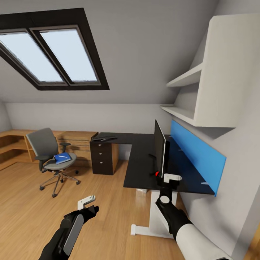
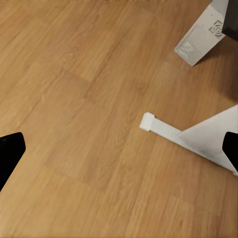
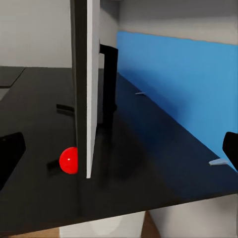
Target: In the bedroom, organize the workspace by keeping the computer under the desk, ensuring the monitor is on the desk, placing the keyboard on the desk next to the monitor, placing the mouse on the desk next to the keyboard, moving the folder from the swivel chair onto the desk next to the mouse, stacking the notebook on top of the folder with the pen on top of the notebook, and positioning the swivel chair next to the desk.
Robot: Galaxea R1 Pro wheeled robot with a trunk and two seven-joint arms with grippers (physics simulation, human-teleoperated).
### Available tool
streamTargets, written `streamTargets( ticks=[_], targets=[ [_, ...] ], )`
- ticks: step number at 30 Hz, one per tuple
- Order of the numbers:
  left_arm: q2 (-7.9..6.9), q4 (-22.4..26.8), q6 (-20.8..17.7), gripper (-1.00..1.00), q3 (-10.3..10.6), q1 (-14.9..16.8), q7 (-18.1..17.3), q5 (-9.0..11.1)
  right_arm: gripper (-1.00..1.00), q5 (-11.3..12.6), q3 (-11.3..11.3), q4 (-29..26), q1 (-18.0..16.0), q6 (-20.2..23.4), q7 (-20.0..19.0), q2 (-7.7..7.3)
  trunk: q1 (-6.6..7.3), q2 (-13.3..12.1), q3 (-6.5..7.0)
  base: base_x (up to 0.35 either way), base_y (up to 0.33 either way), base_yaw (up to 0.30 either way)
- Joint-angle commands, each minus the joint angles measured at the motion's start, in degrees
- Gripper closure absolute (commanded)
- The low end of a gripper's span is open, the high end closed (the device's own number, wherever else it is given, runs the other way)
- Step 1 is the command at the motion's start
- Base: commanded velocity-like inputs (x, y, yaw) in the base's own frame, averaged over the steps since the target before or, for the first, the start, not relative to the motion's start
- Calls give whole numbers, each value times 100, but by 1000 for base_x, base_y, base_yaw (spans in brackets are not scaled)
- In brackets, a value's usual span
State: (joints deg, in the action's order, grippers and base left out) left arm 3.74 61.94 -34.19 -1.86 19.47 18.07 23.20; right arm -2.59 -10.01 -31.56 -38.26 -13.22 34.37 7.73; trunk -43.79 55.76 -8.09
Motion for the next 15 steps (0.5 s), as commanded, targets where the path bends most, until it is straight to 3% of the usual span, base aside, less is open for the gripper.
streamTargets(
  ticks=[1, 4, 6, 8, 10, 13, 15],
  targets=[
    [4, 7, -19, -100, -7, 4, 46, 61, -100, -25, -16, 20, -6, 3, 40, -1, 22, -35, 10, 6, 0, 0],
    [-2, -15, -18, -100, -10, 4, 54, 65, -100, -20, -23, 88, 1, 4, 52, 11, 88, -156, 63, 2, 0, 0],
    [-135, -638, 252, -100, -19, 4, 51, 54, -100, -7, -26, 275, 201, -3, 55, 16, 132, -236, 99, 0, 0, 0],
    [-199, -1016, 675, -100, -13, 4, 39, 52, -100, 6, -30, 442, 280, -15, 54, 17, 175, -316, 135, 0, 0, 0],
    [-244, -1713, 1489, -100, 3, 4, 23, 48, -100, 15, -34, 775, 400, -161, 59, 122, 219, -396, 171, 0, 0, 0],
    [-261, -2370, 1994, -100, 28, 4, 20, -10, -100, 14, -32, 1124, 570, -432, 75, 227, 285, -516, 225, 0, 0, 0],
    [-268, -3577, 2757, -100, 43, 4, 21, -342, -100, 16, -36, 1930, 768, -762, 66, 227, 329, -597, 261, 0, 0, 0]
  ],
)
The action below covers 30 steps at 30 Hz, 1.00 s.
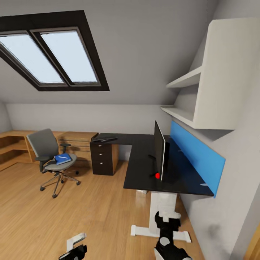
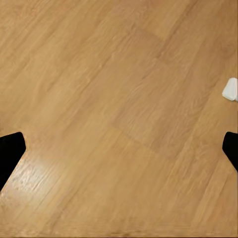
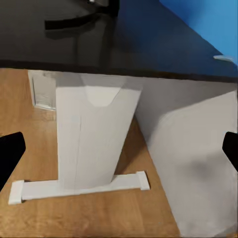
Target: In the bedroom, organize the workspace by keeping the computer under the desk, ensuring the monitor is on the desk, placing the keyboard on the desk next to the monitor, placing the mouse on the desk next to the keyboard, moving the folder from the swivel chair onto the desk next to the mouse, stacking the notebook on top of the folder with the pen on top of the notebook, and positioning the swivel chair next to the desk.
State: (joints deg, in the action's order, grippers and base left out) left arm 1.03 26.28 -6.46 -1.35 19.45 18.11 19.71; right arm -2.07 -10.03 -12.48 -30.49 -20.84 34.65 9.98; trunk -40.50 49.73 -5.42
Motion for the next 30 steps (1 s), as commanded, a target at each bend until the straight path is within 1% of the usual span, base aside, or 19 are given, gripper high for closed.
streamTargets(
  ticks=[1, 2, 3, 6, 8, 10, 11, 13, 14, 15, 16, 17, 20, 23, 26, 30],
  targets=[
    [3, -137, 111, -100, -8, 6, 15, -10, -100, -35, -34, 120, -2, -18, 35, 1, 22, -34, 12, 0, 0, 0],
    [3, -498, 474, -100, -7, 6, 12, -45, -100, -33, -34, 401, 12, -67, 24, 1, 44, -74, 30, 0, 0, 0],
    [5, -711, 657, -100, -7, 6, 11, -58, -100, -32, -34, 574, 17, -98, 18, 1, 66, -114, 48, 0, 0, 0],
    [9, -1144, 889, -100, -6, 6, 9, -68, -100, -27, -28, 930, 23, -172, -39, 1, 132, -234, 102, 0, 0, 0],
    [7, -1363, 946, -100, -6, 6, 9, -70, -100, -19, -19, 1073, 24, -195, -176, 1, 176, -315, 138, 0, 0, 0],
    [4, -1589, 982, -100, -6, 6, 9, -71, -100, 31, 0, 1183, 25, -202, -526, 1, 220, -395, 174, 0, 0, 0],
    [2, -1687, 991, -100, -6, 6, 7, -68, -100, 105, 10, 1213, 25, -200, -753, 1, 241, -435, 192, 0, 0, 0],
    [-8, -1841, 1003, -100, -9, 6, 3, -62, -100, 268, 17, 1241, 26, -193, -1244, 1, 285, -515, 227, 0, 0, 0],
    [-37, -1899, 1009, -100, -12, 6, -13, -54, -100, 337, 18, 1248, 26, -190, -1569, -10, 307, -555, 243, 0, 0, 27],
    [-58, -1921, 1012, -100, -13, 6, -41, -51, -100, 365, 18, 1251, 26, -189, -1736, -54, 307, -555, 239, 0, 0, 51],
    [-65, -1929, 1014, -100, -13, 6, -62, -50, -100, 377, 18, 1252, 26, -188, -1804, -80, 307, -555, 235, 0, 0, 61],
    [-88, -1965, 1030, -100, -15, 6, -189, -47, -100, 416, 19, 1271, 26, -189, -2069, -172, 307, -555, 228, 0, 0, 119],
    [-97, -1994, 1143, -100, -15, 6, -216, -46, -100, 426, 20, 1308, 32, -245, -2121, -193, 307, -555, 205, 0, 0, 138],
    [-119, -2140, 1497, -100, -15, 6, -223, -46, -100, 428, 21, 1326, 35, -303, -2140, -207, 307, -555, 189, 3, 13, 112],
    [-128, -2224, 1814, -100, -15, 6, -226, -42, -100, 427, 19, 1334, 87, -328, -2152, -208, 307, -555, 184, 83, 165, 44],
    [-122, -2237, 1870, -100, -15, 6, -224, -40, -100, 427, 16, 1335, 100, -332, -2154, -204, 307, -555, 182, 140, 254, 164]
  ],
)
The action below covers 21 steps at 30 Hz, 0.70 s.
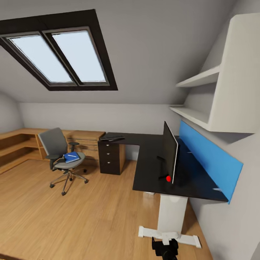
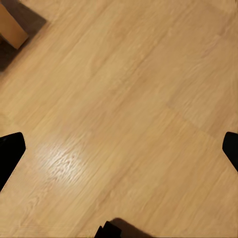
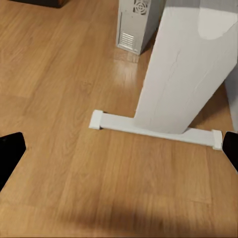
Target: In the bedroom, organize the workspace by keeping the computer under the desk, ensuring the monitor is on the desk, placing the keyboard on the desk next to the monitor, placing the mouse on the desk next to the keyboard, moving the folder from the swivel chair onto the desk next to the mouse, stacking the notebook on top of the folder with the pen on top of the notebook, and positioning the swivel chair next to the desk.
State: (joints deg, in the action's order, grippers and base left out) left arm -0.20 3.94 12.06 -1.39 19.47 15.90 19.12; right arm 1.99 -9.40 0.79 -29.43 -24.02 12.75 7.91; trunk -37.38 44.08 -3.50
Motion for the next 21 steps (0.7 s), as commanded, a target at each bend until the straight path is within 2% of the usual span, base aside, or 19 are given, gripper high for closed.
streamTargets(
  ticks=[1, 6, 21],
  targets=[
    [6, -6, 36, -100, -12, 4, -5, 14, -100, 14, -52, 9, -3, -19, 35, 7, -4, 10, -15, 149, 269, 213],
    [28, -7, 40, -100, -11, 4, -8, 13, -100, 12, -48, 9, -2, -24, 35, 6, -4, 10, -50, 86, 148, 112],
    [30, -10, 34, -100, -13, 4, 0, 13, -100, 12, -47, 10, 4, -53, 35, 4, -4, 10, -185, 3, 6, 5]
  ],
)
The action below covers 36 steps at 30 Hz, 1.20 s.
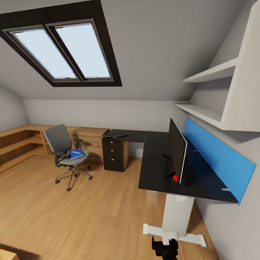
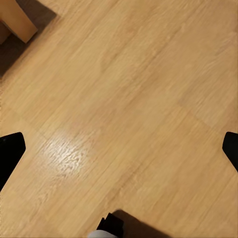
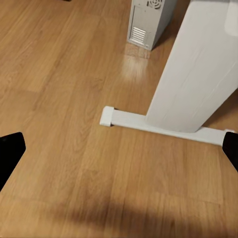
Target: In the bedroom, organize the workspace by keeping the computer under the desk, ensuring the monitor is on the desk, placing the keyboard on the desk next to the monitor, placing the mouse on the desk next to the keyboard, moving the folder from the swivel chair onto the desk next to the mouse, stacking the notebook on top of the folder with the pen on top of the notebook, and positioning the swivel chair next to the desk.
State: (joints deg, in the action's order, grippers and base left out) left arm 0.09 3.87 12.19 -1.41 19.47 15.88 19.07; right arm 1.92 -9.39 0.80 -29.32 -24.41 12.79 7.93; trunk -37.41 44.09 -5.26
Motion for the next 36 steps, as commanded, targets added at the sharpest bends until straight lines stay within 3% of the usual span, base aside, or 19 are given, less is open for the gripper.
streamTargets(
  ticks=[1, 13, 36],
  targets=[
    [2, -2, 21, -100, -10, 4, 3, 18, -100, 19, -47, 8, -5, -16, 31, 1, -1, 8, -19, 0, 0, 0],
    [0, 0, 23, -100, -15, 4, -5, 18, -100, 19, -50, 10, 4, -20, 31, 6, -1, 8, -128, 0, 47, 0],
    [9, -47, 25, -100, -11, 4, -6, 13, -100, 20, -49, 16, 89, -208, 31, -1, -1, 8, -337, 71, 288, 0]
  ],
)
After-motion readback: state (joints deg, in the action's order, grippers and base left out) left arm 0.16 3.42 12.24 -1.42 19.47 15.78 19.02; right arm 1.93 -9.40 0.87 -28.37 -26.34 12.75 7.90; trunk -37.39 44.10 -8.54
